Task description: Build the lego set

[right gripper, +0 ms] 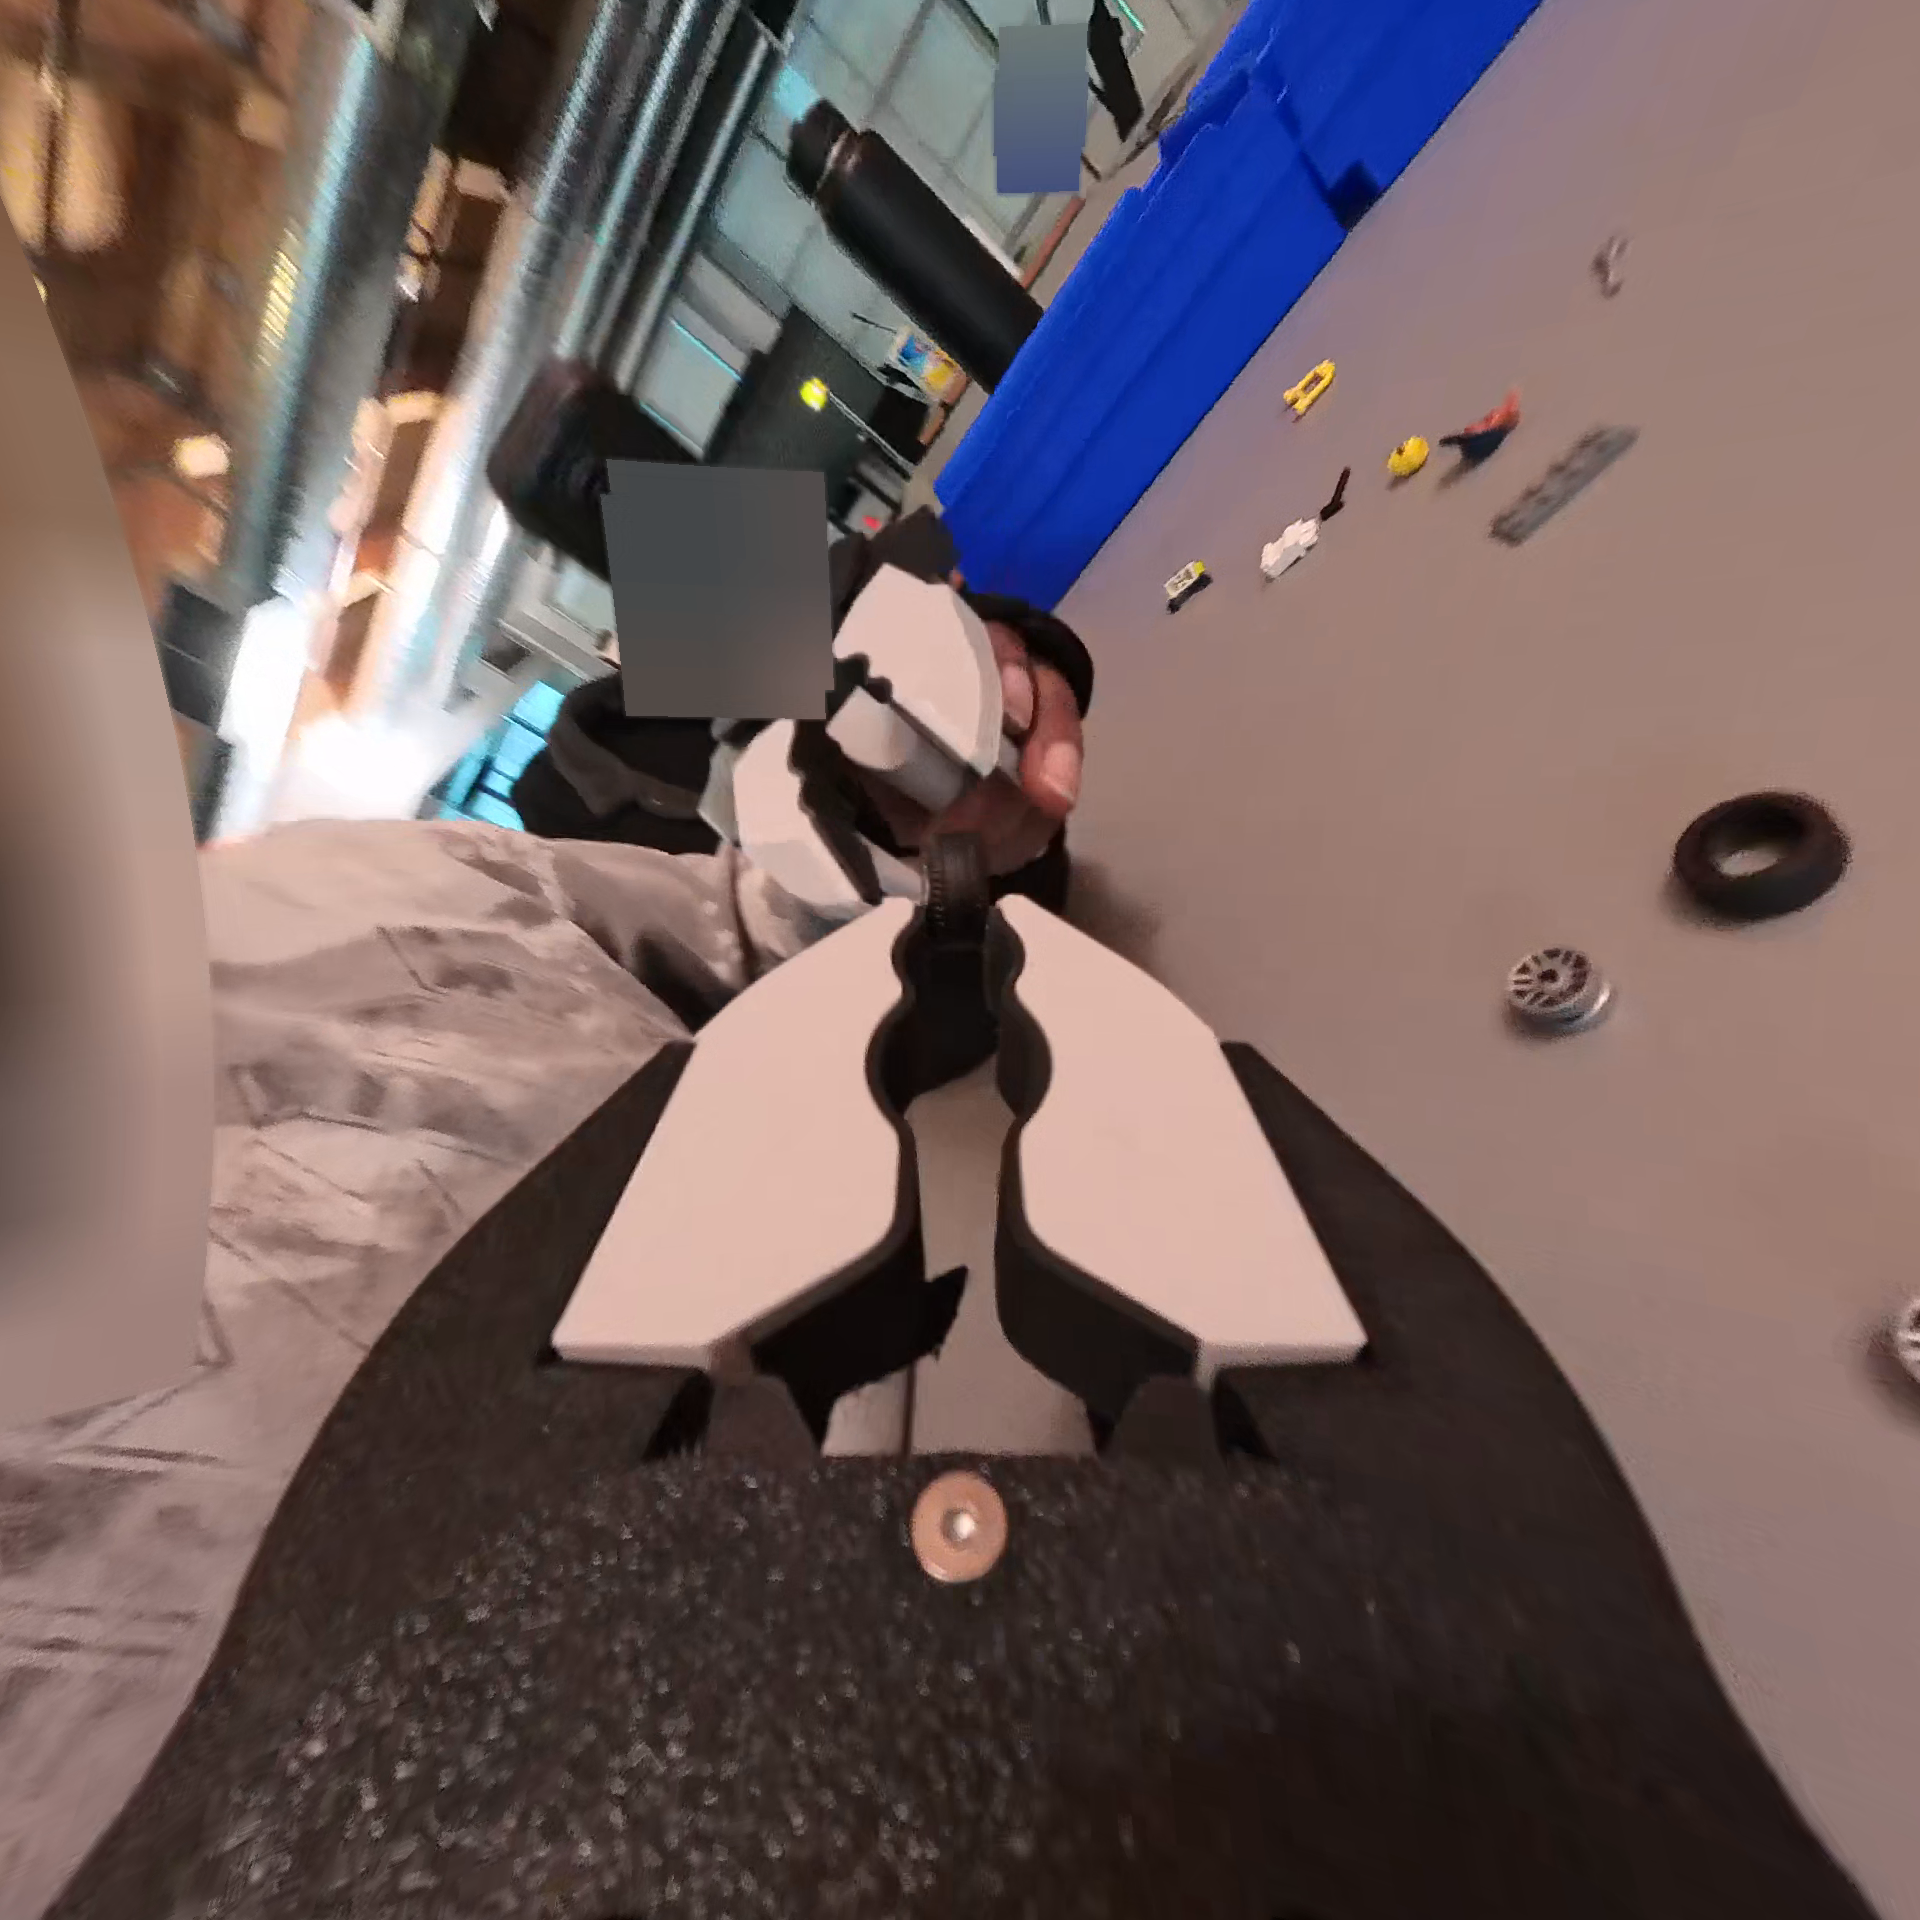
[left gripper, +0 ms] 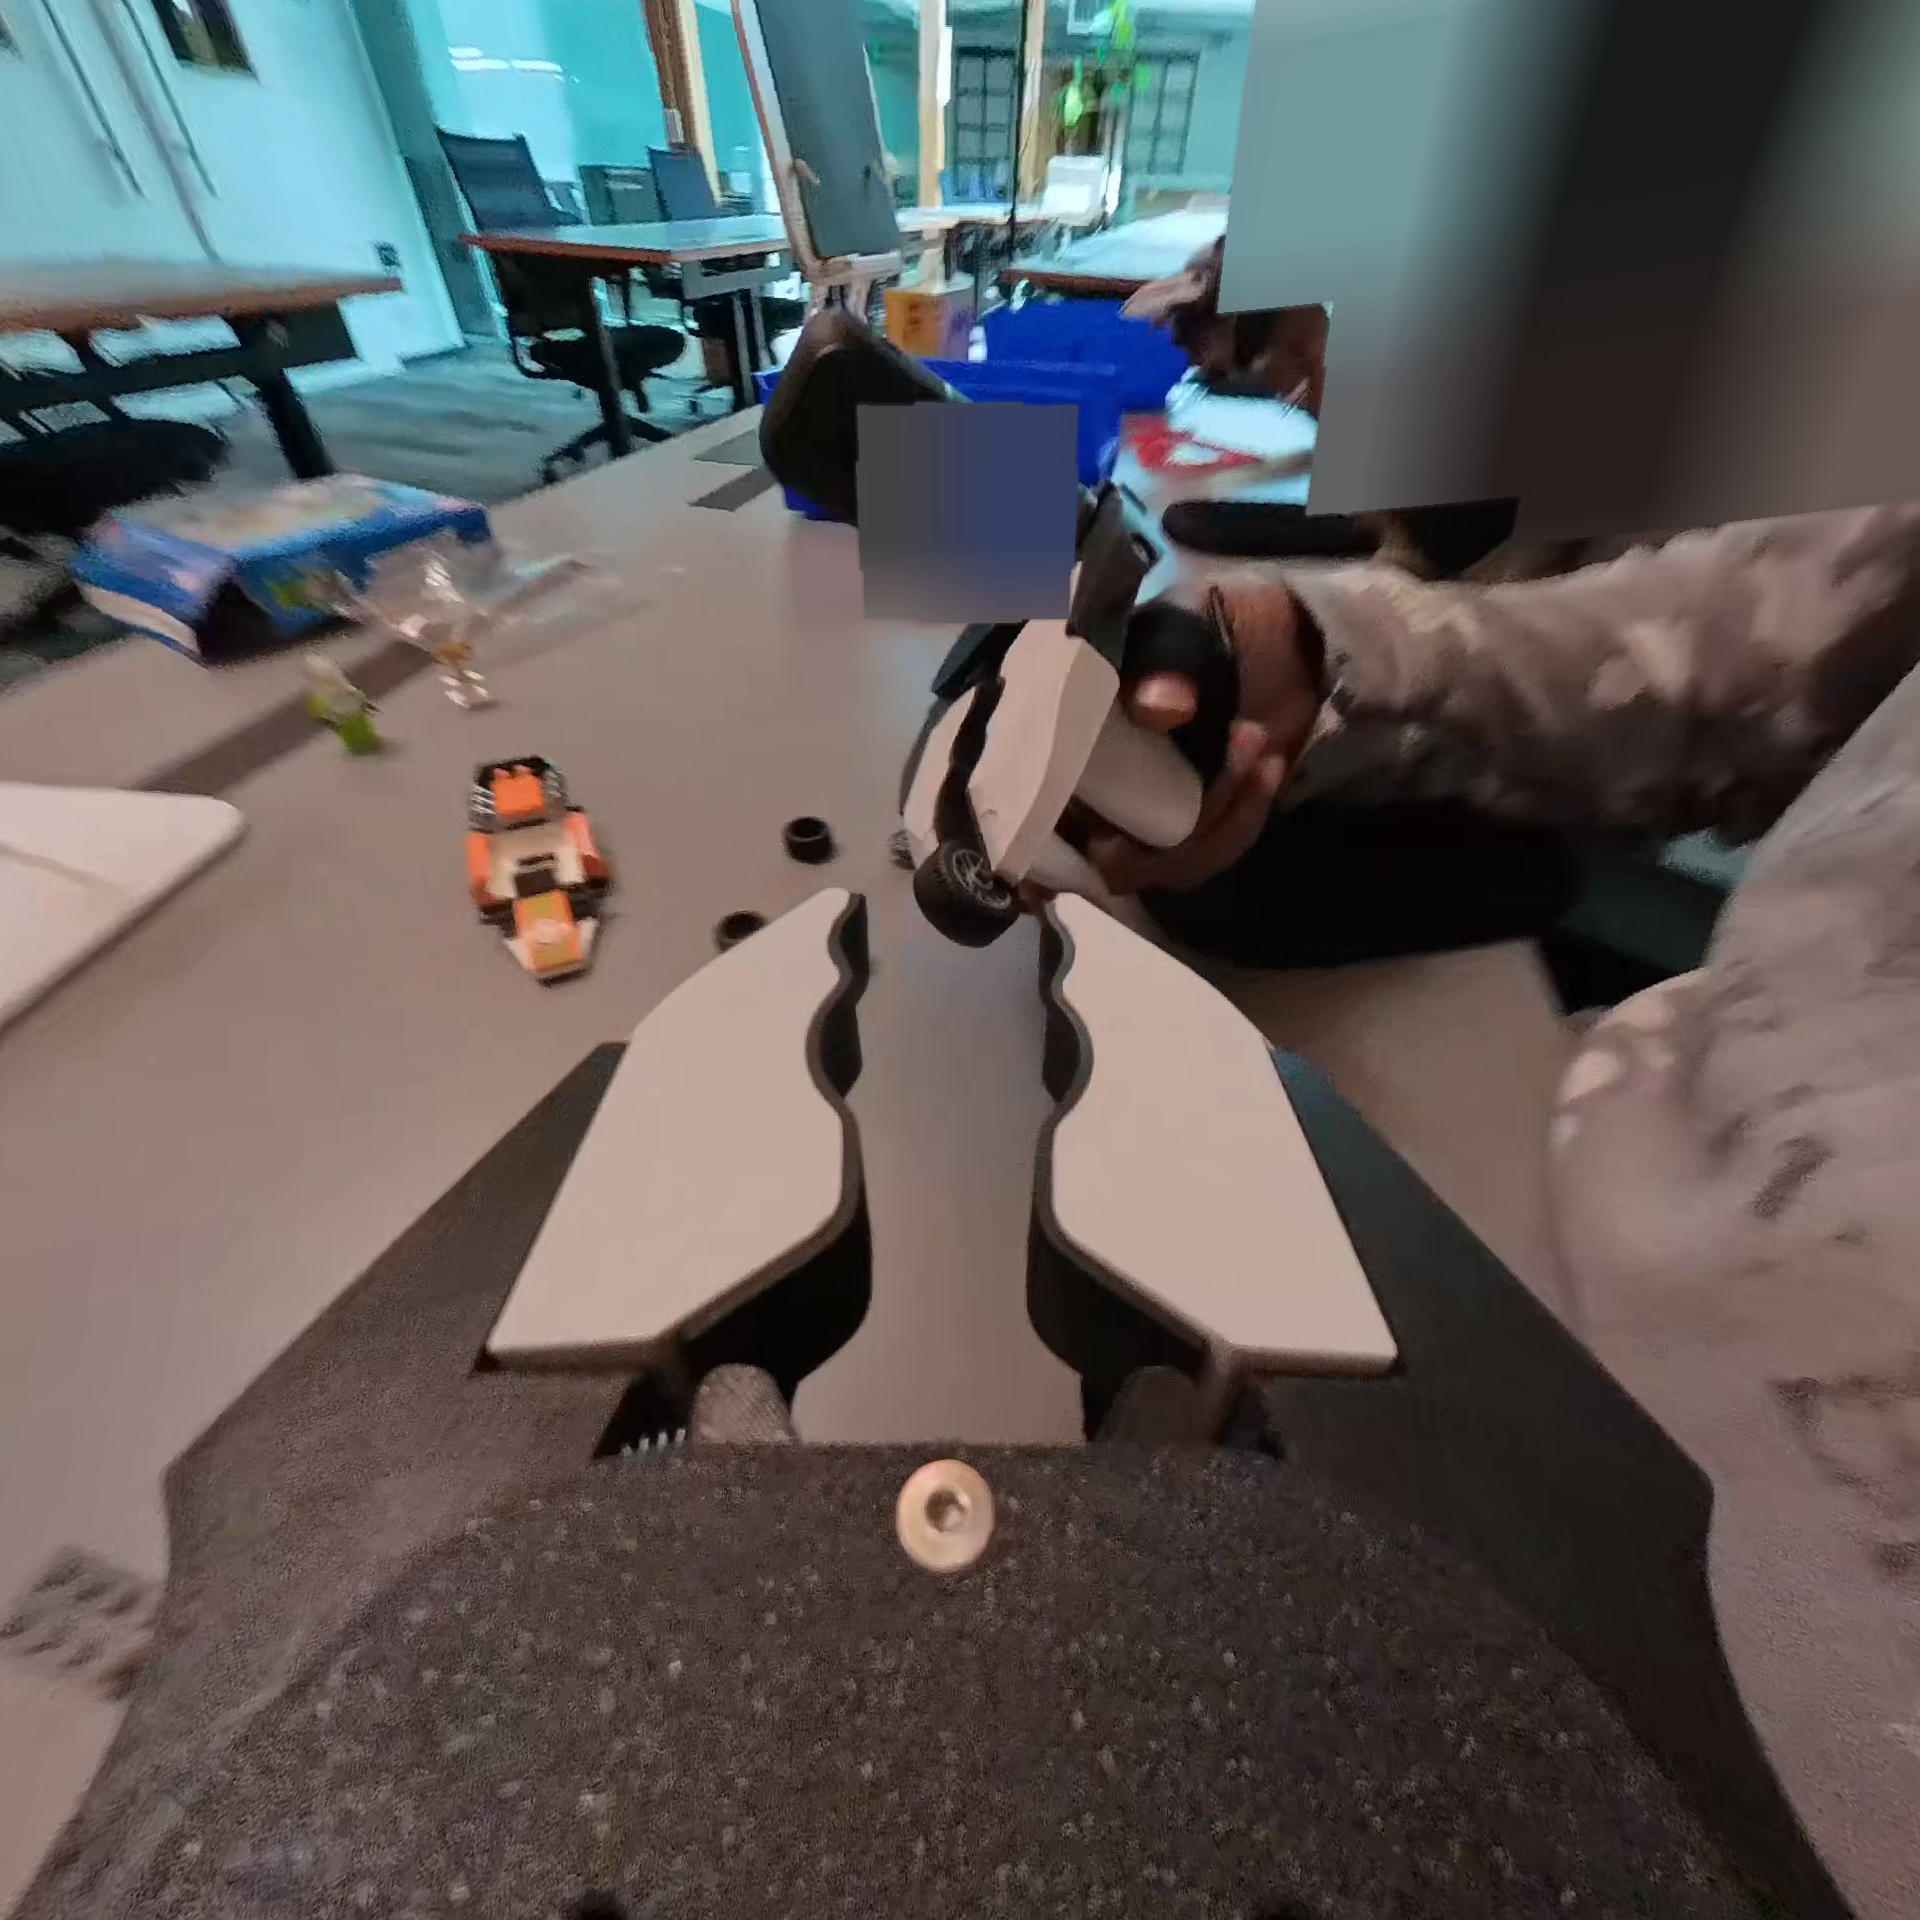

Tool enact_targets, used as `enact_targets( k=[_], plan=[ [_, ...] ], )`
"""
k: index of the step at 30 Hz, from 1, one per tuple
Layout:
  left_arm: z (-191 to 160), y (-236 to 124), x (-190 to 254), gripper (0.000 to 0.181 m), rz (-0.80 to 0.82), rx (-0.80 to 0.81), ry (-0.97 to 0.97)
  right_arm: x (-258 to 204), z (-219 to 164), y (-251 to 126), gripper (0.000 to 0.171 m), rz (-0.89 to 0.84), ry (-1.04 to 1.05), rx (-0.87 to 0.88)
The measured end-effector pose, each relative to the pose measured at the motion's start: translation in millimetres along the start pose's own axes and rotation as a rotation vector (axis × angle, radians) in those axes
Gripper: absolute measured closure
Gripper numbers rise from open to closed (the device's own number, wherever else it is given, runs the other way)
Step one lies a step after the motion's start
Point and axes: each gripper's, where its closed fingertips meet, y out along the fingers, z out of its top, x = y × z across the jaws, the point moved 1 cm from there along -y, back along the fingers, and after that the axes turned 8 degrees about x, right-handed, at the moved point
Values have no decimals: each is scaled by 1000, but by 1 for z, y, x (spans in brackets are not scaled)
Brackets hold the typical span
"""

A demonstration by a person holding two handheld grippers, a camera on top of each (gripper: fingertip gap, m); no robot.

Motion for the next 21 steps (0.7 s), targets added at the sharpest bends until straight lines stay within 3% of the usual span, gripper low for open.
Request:
enact_targets(
  k=[6,10,14,17,21],
  plan=[
    [-3,4,4,154,66,-32,355,-1,-3,4,162,60,124,-4],
    [-10,5,6,162,62,-70,452,4,-6,5,162,39,143,-16],
    [-16,6,0,163,58,-95,377,10,-6,3,162,5,93,-22],
    [-27,-3,-24,163,95,-129,263,23,4,-11,158,-103,-71,-22],
    [-65,-20,-60,163,140,-295,61,46,13,-36,153,-329,-340,-71]
  ],
)
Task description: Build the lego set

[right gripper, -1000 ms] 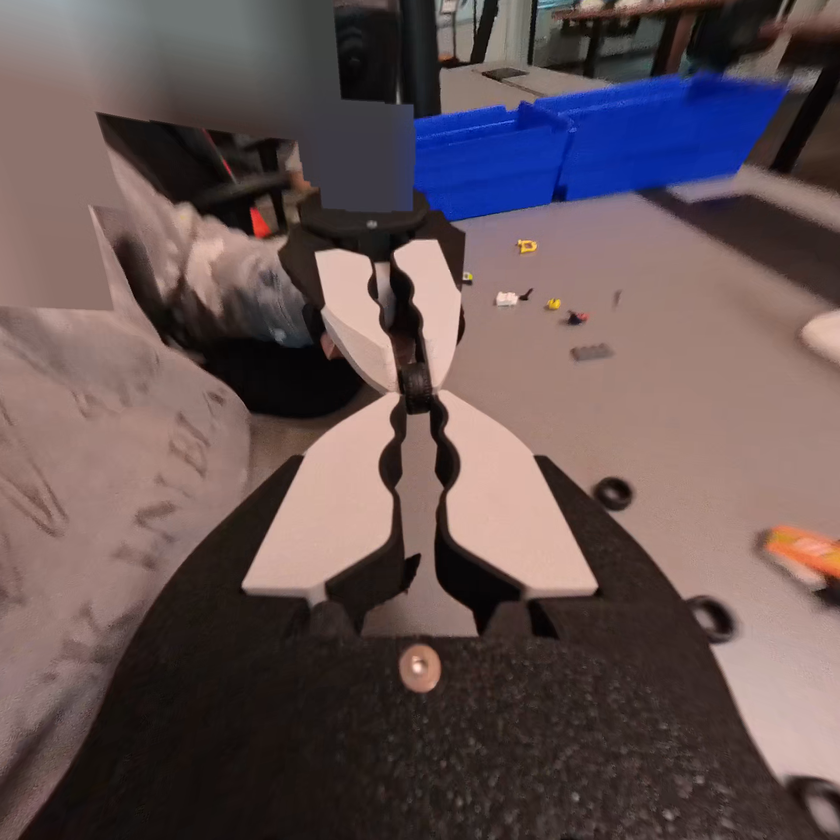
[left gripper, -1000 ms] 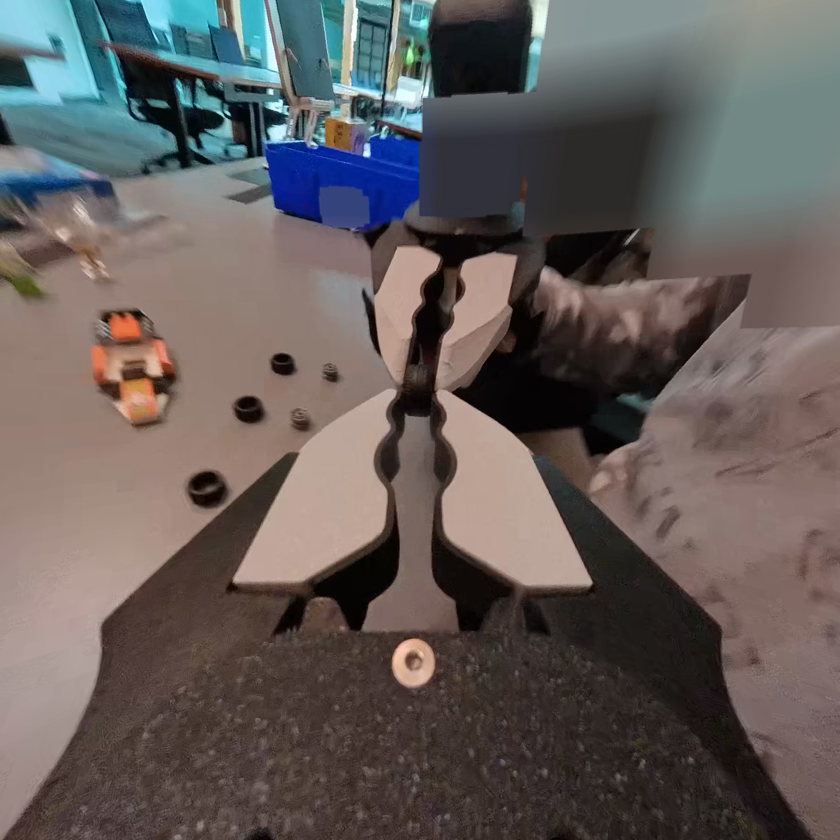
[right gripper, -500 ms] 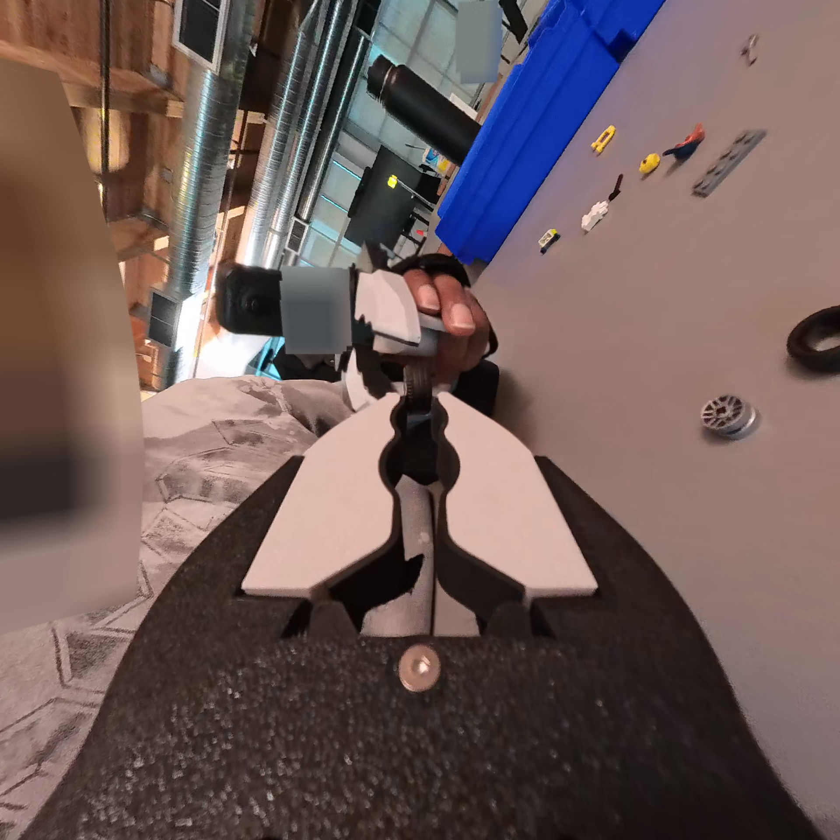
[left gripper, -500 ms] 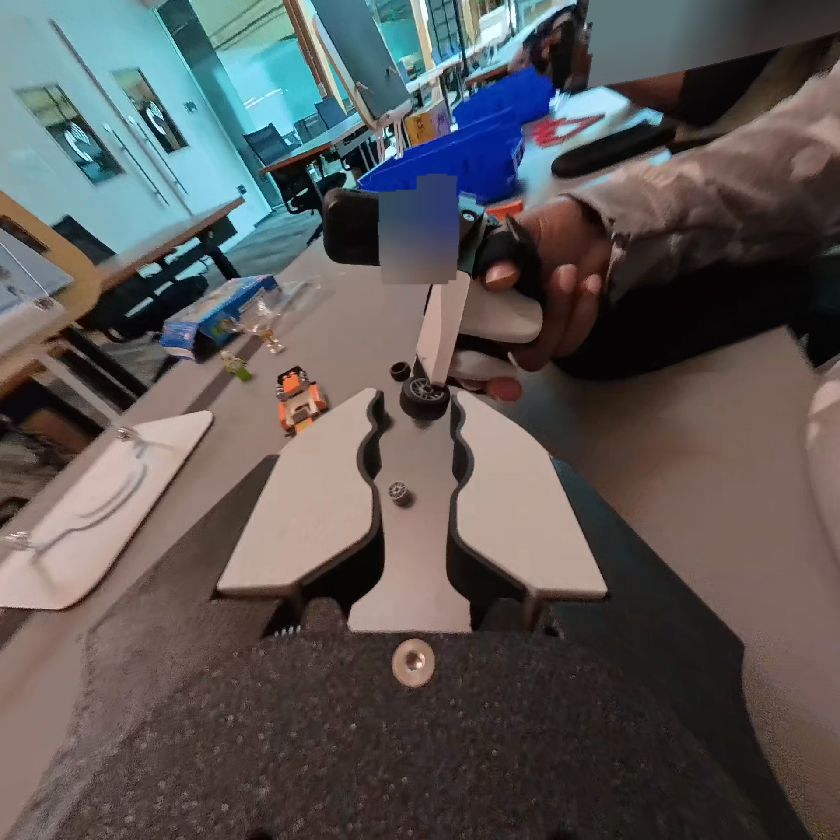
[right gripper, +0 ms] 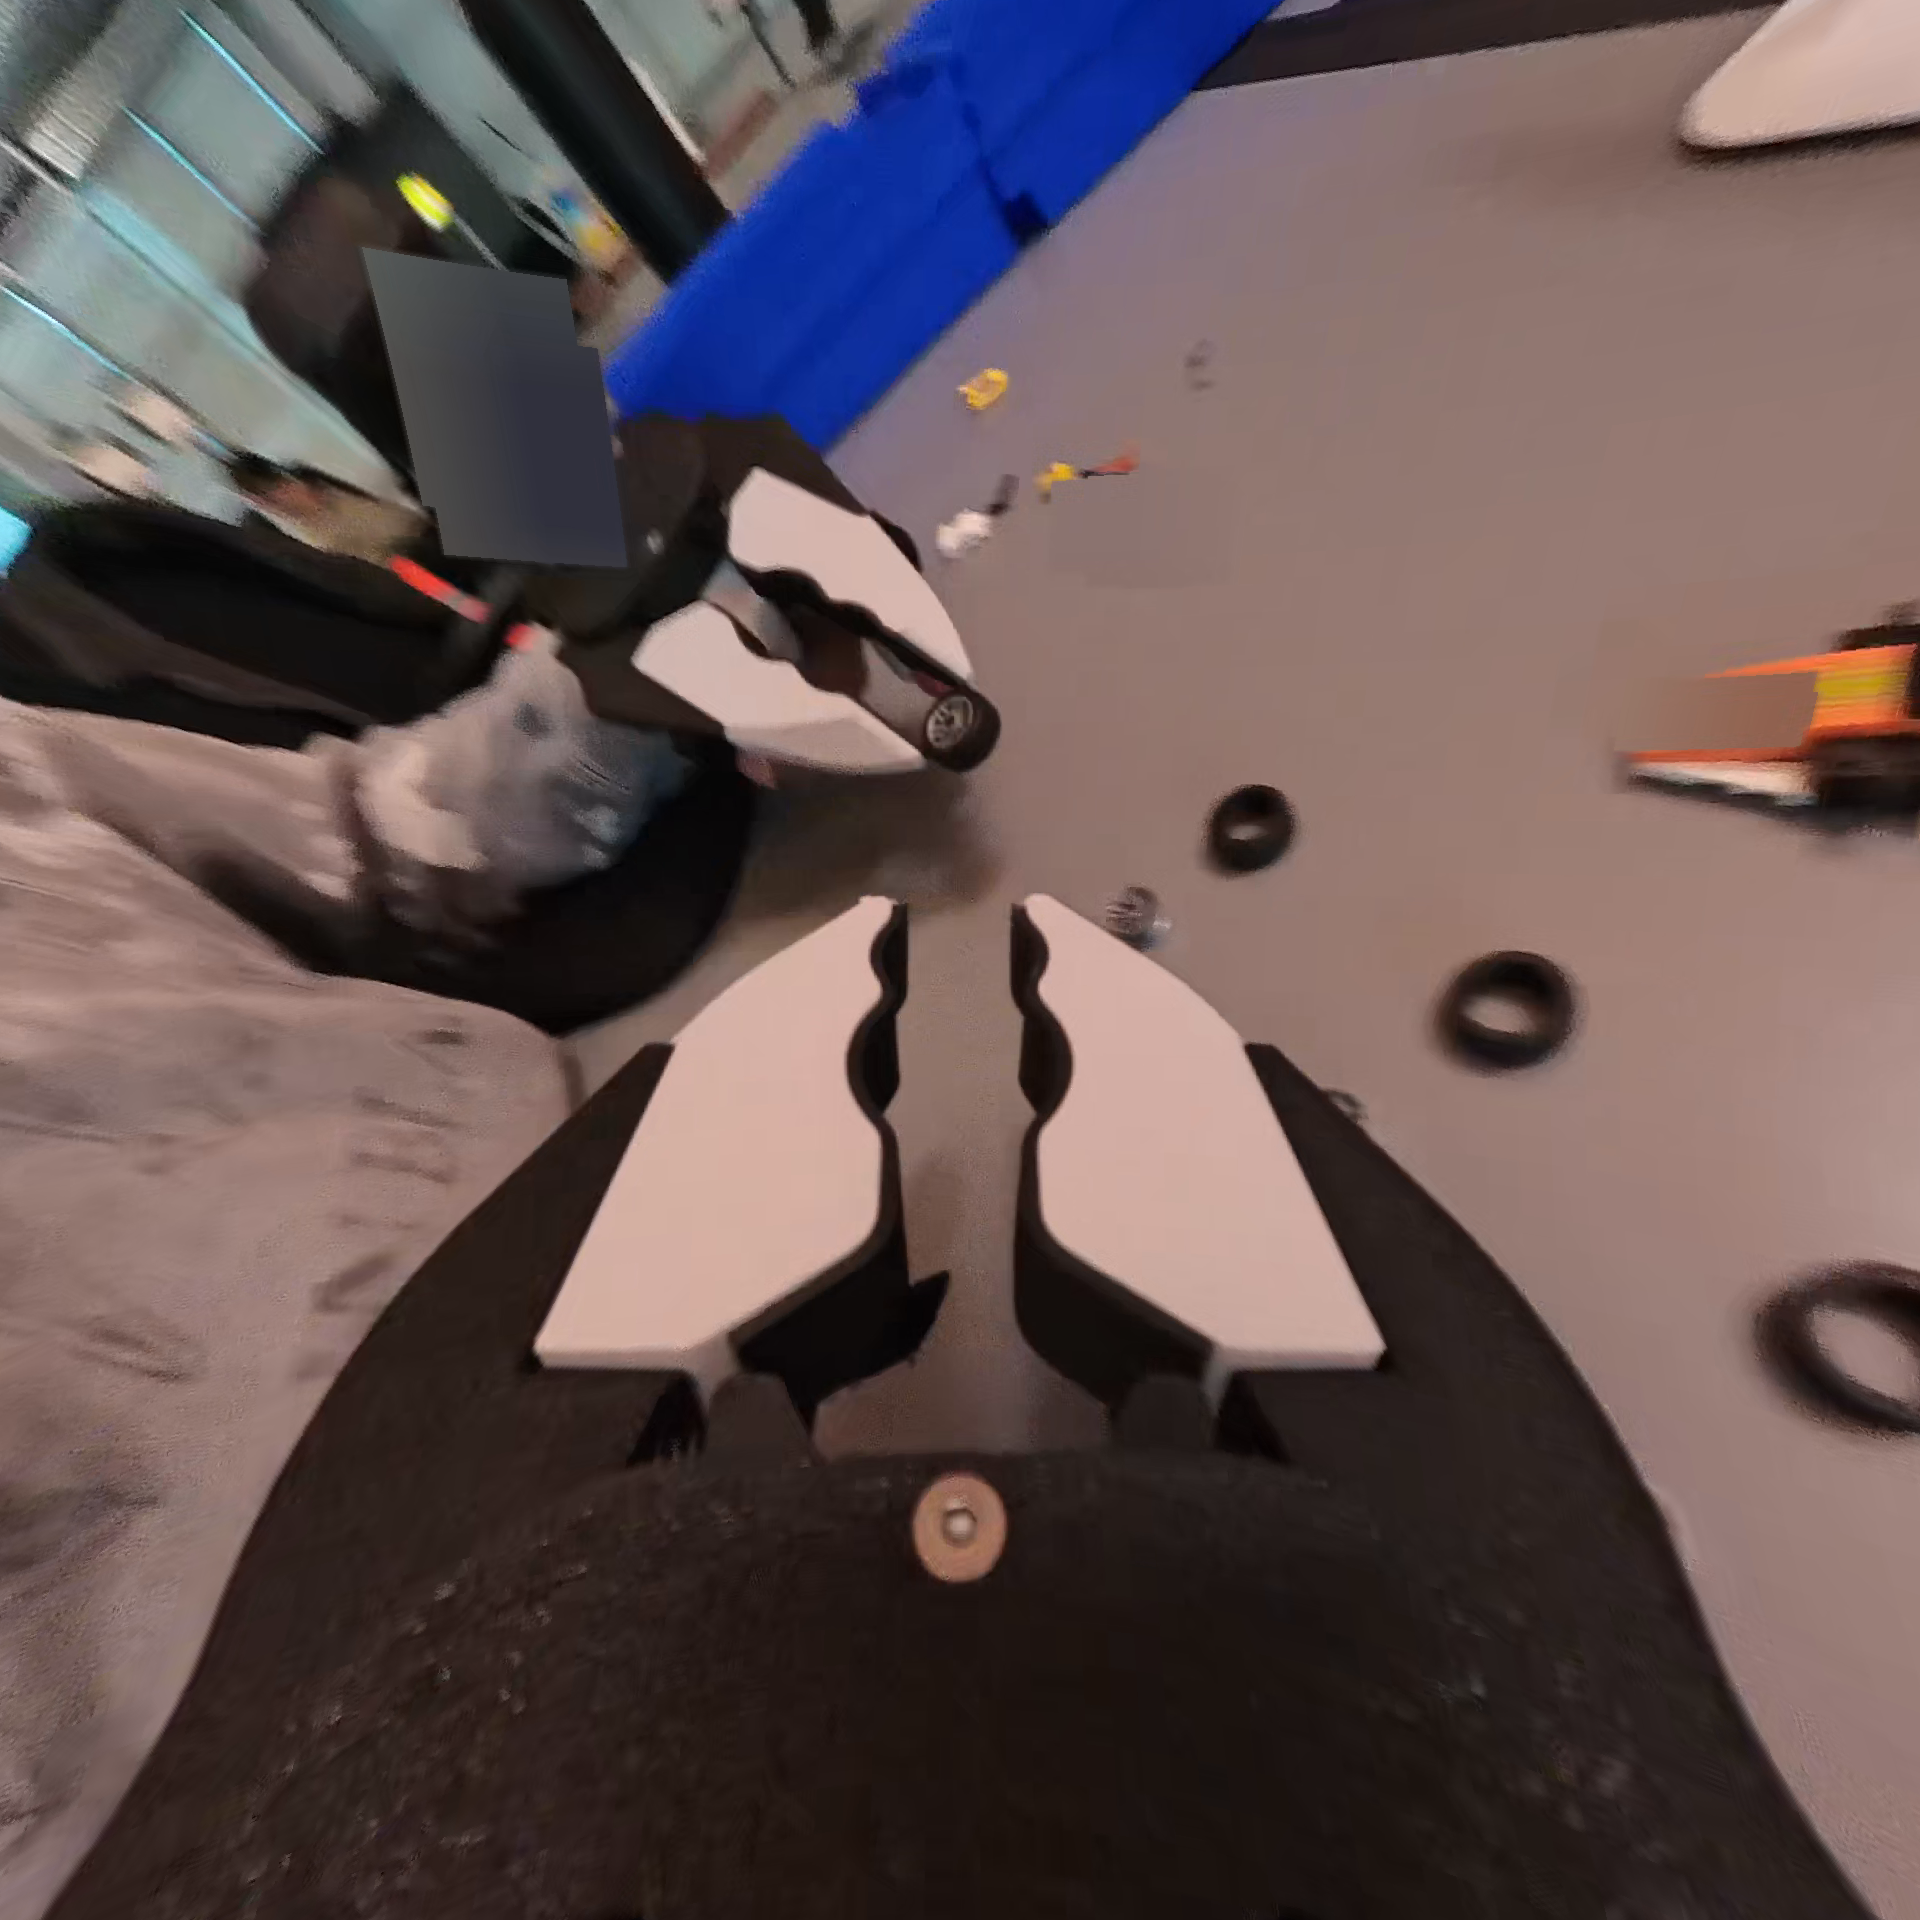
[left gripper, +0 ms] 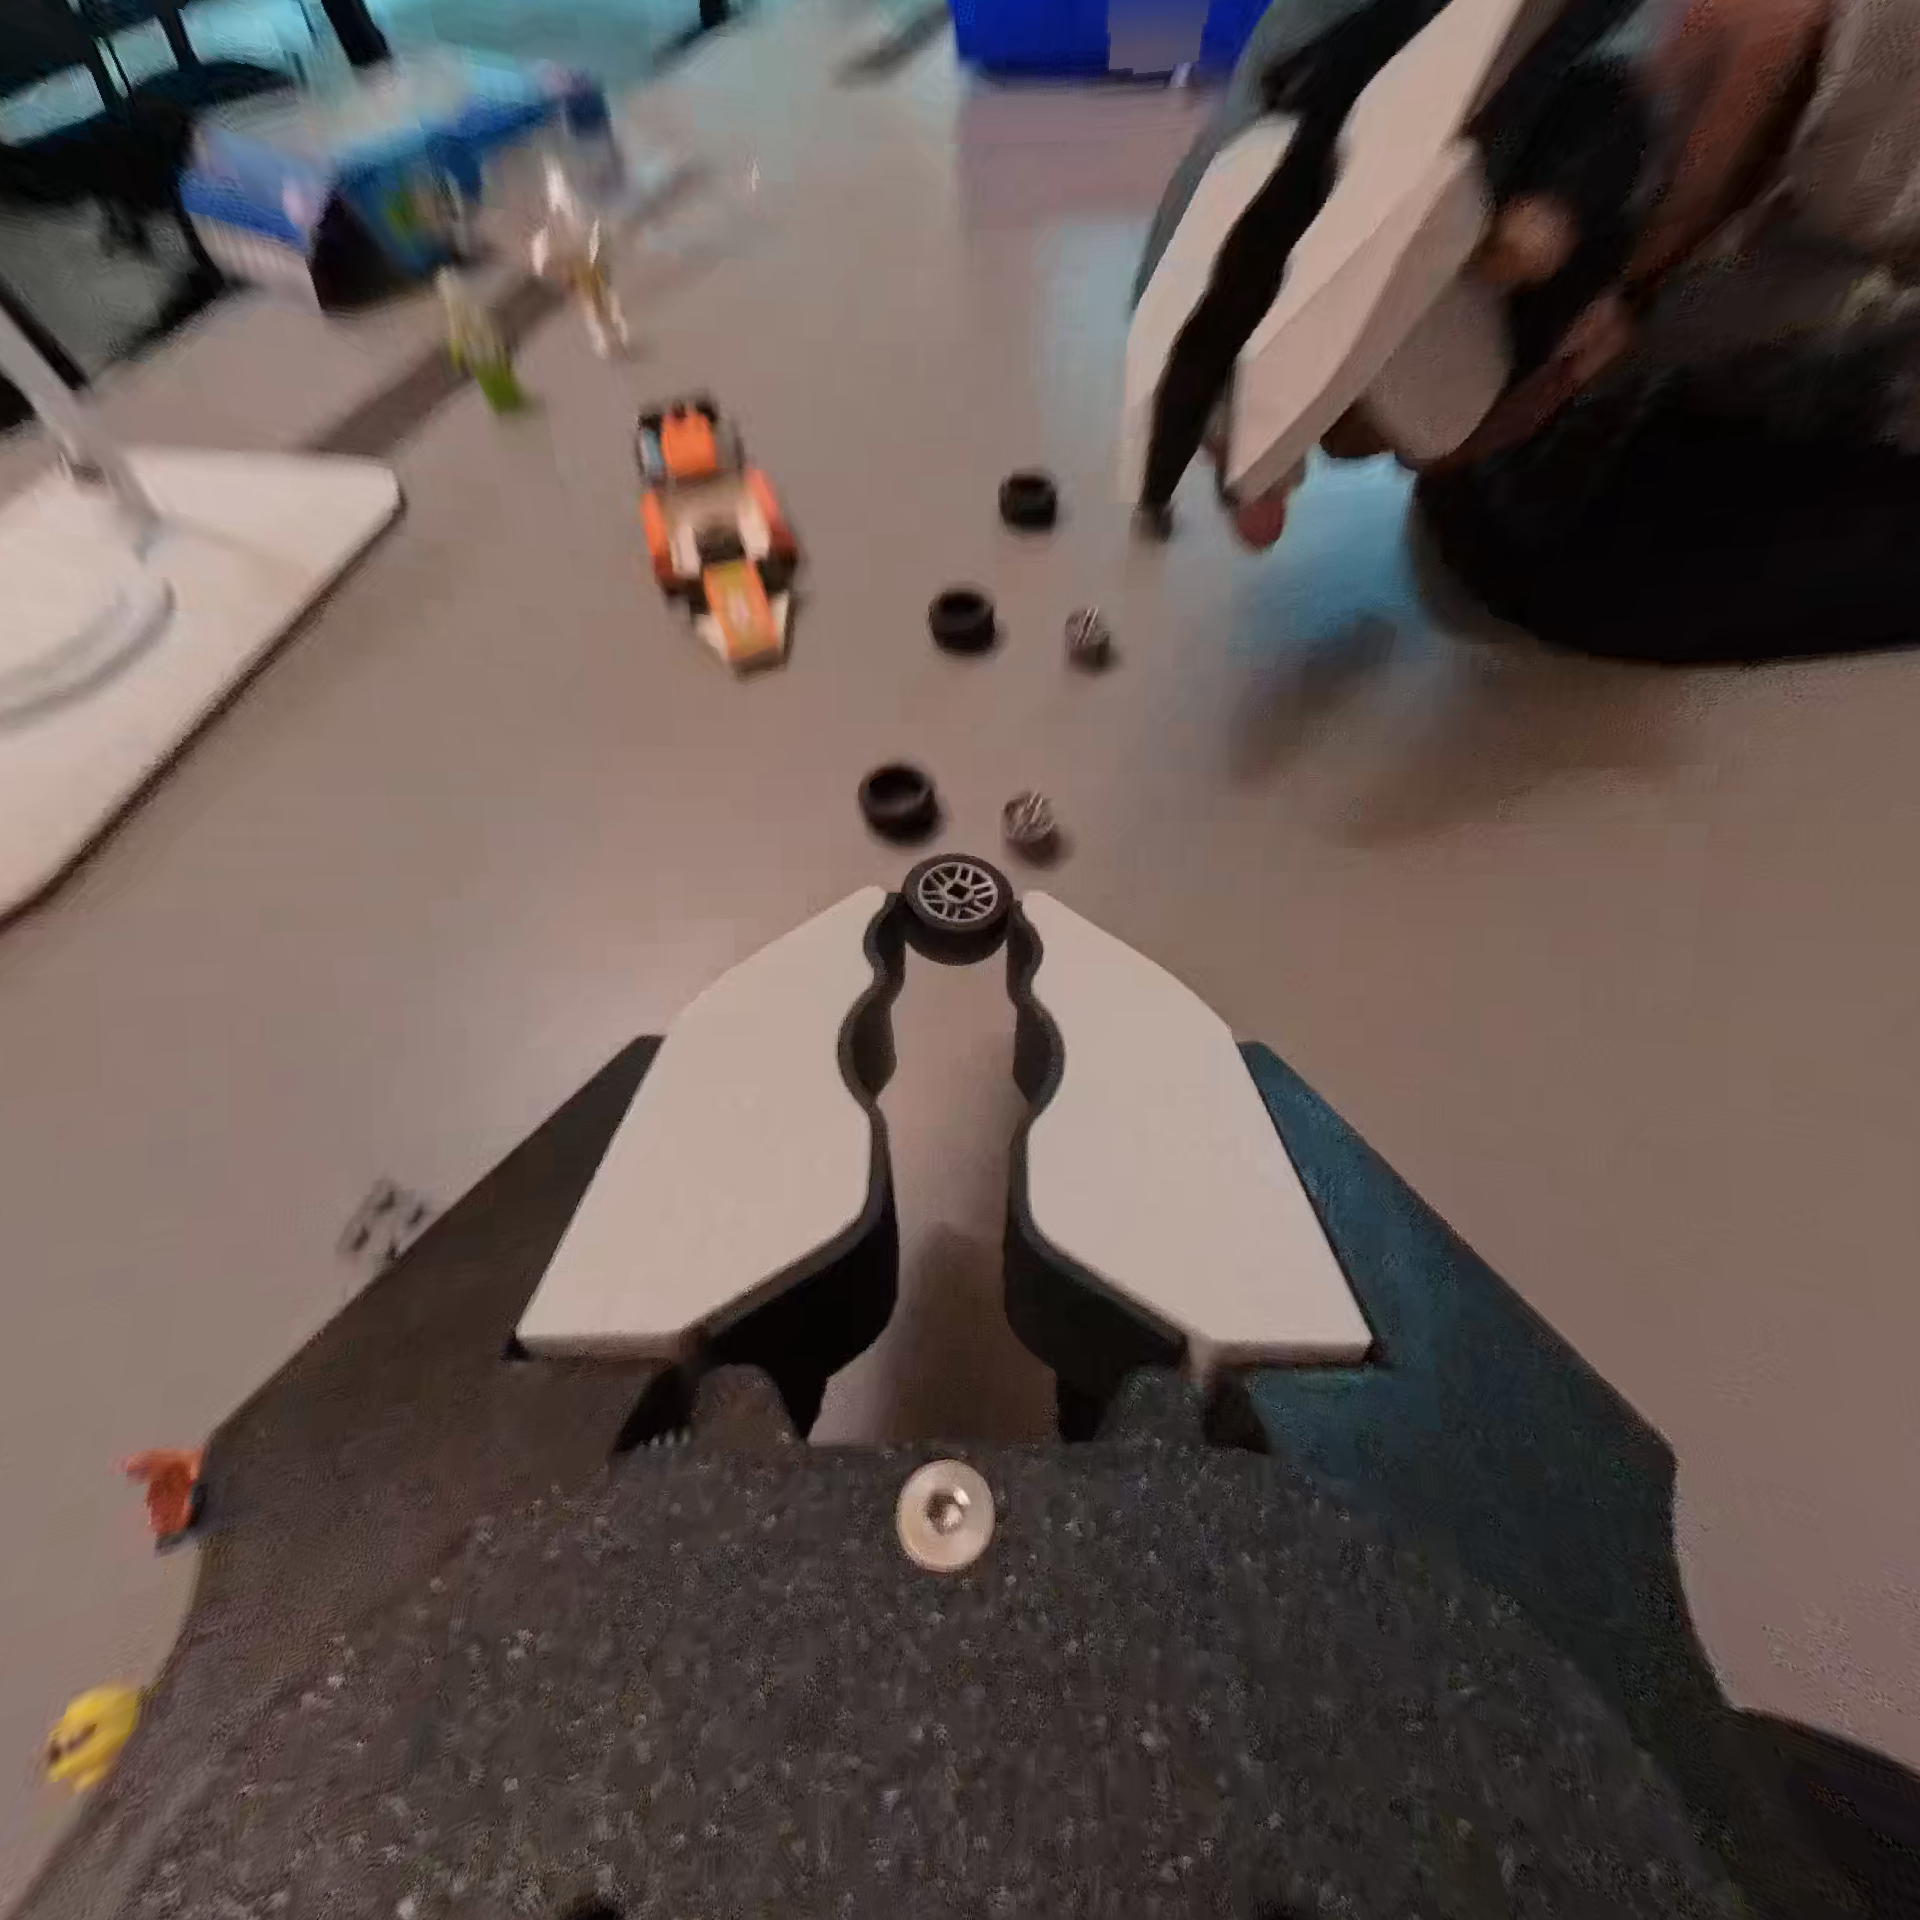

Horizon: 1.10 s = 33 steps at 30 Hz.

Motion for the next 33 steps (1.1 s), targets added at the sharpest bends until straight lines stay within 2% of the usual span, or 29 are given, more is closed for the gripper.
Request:
enact_targets(
  k=[4,11,21,33],
  plan=[
    [-25,1,-12,163,8,-128,-44,16,-14,2,149,-121,-157,-100],
    [-35,6,-15,163,-4,-203,-45,23,-30,15,146,-189,-287,-234],
    [-27,23,-15,163,-48,-168,0,36,-37,48,143,-281,-465,-488],
    [-43,9,-16,156,-34,-309,80,40,-40,58,149,-303,-512,-524]
  ],
)
